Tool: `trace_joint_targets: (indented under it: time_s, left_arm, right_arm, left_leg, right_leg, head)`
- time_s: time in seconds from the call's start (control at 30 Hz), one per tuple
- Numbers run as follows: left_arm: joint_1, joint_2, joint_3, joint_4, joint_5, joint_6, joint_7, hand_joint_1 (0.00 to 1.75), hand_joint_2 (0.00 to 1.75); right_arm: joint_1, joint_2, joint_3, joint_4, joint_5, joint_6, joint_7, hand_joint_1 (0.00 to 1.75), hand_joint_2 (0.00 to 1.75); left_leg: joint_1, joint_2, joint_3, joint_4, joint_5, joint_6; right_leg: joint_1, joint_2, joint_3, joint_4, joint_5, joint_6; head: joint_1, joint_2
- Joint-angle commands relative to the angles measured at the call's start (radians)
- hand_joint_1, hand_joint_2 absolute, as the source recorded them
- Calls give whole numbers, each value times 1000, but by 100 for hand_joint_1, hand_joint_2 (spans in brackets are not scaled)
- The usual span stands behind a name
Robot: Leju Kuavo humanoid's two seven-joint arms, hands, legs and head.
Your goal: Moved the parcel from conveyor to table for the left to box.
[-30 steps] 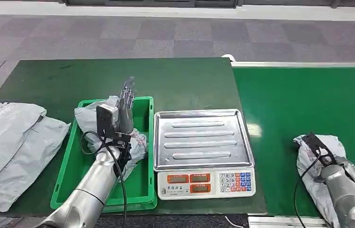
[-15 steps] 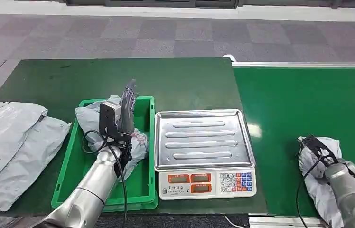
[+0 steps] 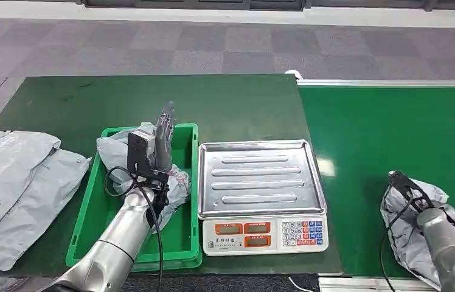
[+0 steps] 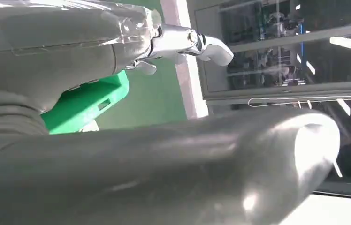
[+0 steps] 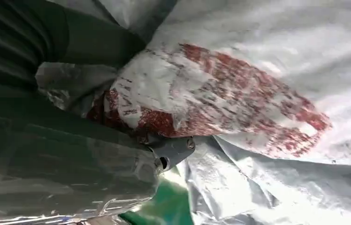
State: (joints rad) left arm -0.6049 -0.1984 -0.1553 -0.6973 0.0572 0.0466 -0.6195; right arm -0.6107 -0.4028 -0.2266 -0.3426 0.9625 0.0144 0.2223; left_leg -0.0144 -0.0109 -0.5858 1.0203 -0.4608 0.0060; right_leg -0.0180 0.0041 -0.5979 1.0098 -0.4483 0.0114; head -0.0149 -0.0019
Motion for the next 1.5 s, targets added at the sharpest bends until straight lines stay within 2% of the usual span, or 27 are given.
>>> trace_joint_targets:
  time_s: [0.03,0.13,0.2,0.27,0.33,0.4,0.43,0.47,0.53,0.6,0.63,0.7,0.73,0.83,0.9,0.93,0.97,1.0,1.1,1.27,1.5]
  left_arm:
    - [-1,22,10,24,24,-8,-2,0,0]
    - [-1,21,10,24,24,-8,-2,0,0]
    - [-3,22,1,24,12,-3,-14,0,0]
    - [-5,22,-1,29,4,2,-21,0,0]
    - [-2,22,3,29,8,2,-26,0,0]
    - [6,20,7,25,13,1,-33,0,0]
    - [2,12,3,32,14,-2,-37,0,0]
    - [-14,-1,-6,53,16,-3,-47,0,0]
    - [-30,-18,-16,63,22,9,-79,0,0]
    - [-33,-25,-51,45,-10,49,-79,0,0]
    - [-34,-29,-64,46,-19,59,-79,0,175]
    - [-36,-29,-101,54,-43,82,-79,0,175]
    - [-44,-34,-115,66,-53,99,-79,0,175]
    - [-60,-48,-121,88,-42,99,-79,0,175]
    - [-53,-40,-129,74,-23,103,-79,0,175]
    - [-47,-35,-130,63,-16,101,-79,0,175]
    - [-49,-33,-129,65,-7,83,-79,0,175]
    - [-50,-32,-128,67,1,71,-79,0,175]
    - [-52,-32,-130,69,2,72,-79,0,175]
    - [-54,-33,-130,71,3,73,-79,0,175]
    - [-54,-33,-130,71,3,73,-79,0,175]
  right_arm:
    - [-60,57,-50,8,-17,-77,-119,175,175]
    - [-58,55,-51,9,-17,-76,-119,175,175]
    - [-57,61,-64,-5,-24,-104,-173,175,175]
    - [-67,84,-112,-42,-87,-117,-309,175,175]
    - [-61,101,-126,-95,-109,-180,-389,175,175]
    - [-40,140,-180,-217,-208,-327,-580,175,175]
    - [-6,161,-212,-318,-312,-364,-664,175,175]
    - [62,182,-218,-491,-432,-426,-761,175,175]
    - [183,203,-204,-758,-574,-424,-796,175,175]
    - [304,257,-176,-1079,-735,-416,-912,175,175]
    - [340,275,-146,-1189,-745,-434,-898,175,175]
    - [367,285,-51,-1359,-727,-508,-920,175,175]
    - [346,276,-10,-1407,-726,-548,-920,175,175]
    - [242,238,65,-1408,-801,-512,-902,175,175]
    - [137,218,178,-1326,-842,-387,-823,175,175]
    - [83,206,253,-1265,-857,-261,-757,175,175]
    - [31,217,300,-1202,-881,-185,-732,175,175]
    - [-12,229,340,-1141,-865,-159,-717,175,175]
    - [-27,238,351,-1116,-856,-165,-720,175,175]
    - [-16,233,350,-1113,-853,-171,-729,175,175]
    - [-16,233,350,-1113,-853,-171,-729,175,175]
  left_leg:
    - [1,7,2,-1,-1,-3]
    - [1,5,1,-1,0,-2]
    - [1,3,1,-1,0,-2]
    - [1,3,0,0,0,-1]
    - [1,7,1,-1,-1,-2]
    - [1,7,1,-1,-1,-2]
    - [1,8,1,-2,-1,-3]
    - [1,5,0,-1,0,-2]
    - [2,4,0,-2,0,-3]
    - [2,-1,0,-1,0,-3]
    - [2,-3,0,-2,0,-3]
    - [2,-6,-2,0,-1,-3]
    - [1,-4,-3,0,0,-2]
    - [0,0,-4,2,-2,-3]
    - [0,0,-5,2,-1,-2]
    - [0,4,-6,1,-1,-1]
    - [0,5,-5,1,-1,-2]
    - [0,5,-5,1,0,-1]
    - [1,15,-5,0,0,-2]
    - [1,2,-6,0,6,1]
    - [1,-1,-7,1,7,1]
  right_leg:
    - [1,6,0,-2,2,-1]
    - [1,4,0,-1,1,-1]
    - [1,2,0,-1,1,-1]
    - [1,3,-1,-1,1,-1]
    - [1,5,0,-2,2,-2]
    - [1,6,-1,-1,2,-1]
    - [1,7,-1,-2,2,-2]
    - [1,4,-1,-1,1,-1]
    - [2,2,0,-2,1,-2]
    - [3,-2,0,-2,0,-2]
    - [2,-4,0,-2,-1,-2]
    - [2,-6,0,0,-2,-1]
    - [0,-4,-3,1,-1,0]
    - [0,0,-5,3,-2,-1]
    - [0,0,-6,3,-1,-1]
    - [-1,4,-8,3,0,0]
    - [0,5,-7,2,1,0]
    - [0,6,-7,2,1,0]
    - [1,15,-6,0,6,0]
    - [1,0,-6,0,6,1]
    - [1,0,-6,0,5,1]
  head:
    - [0,0]
    - [0,0]
    - [0,0]
    - [0,0]
    - [0,0]
    - [0,0]
    - [0,0]
    - [0,0]
    - [0,0]
    - [0,0]
    - [0,0]
    - [0,0]
    - [0,0]
    - [0,0]
    - [0,0]
    - [0,0]
    - [0,0]
    - [0,0]
    - [0,0]
    - [0,0]
    - [0,0]
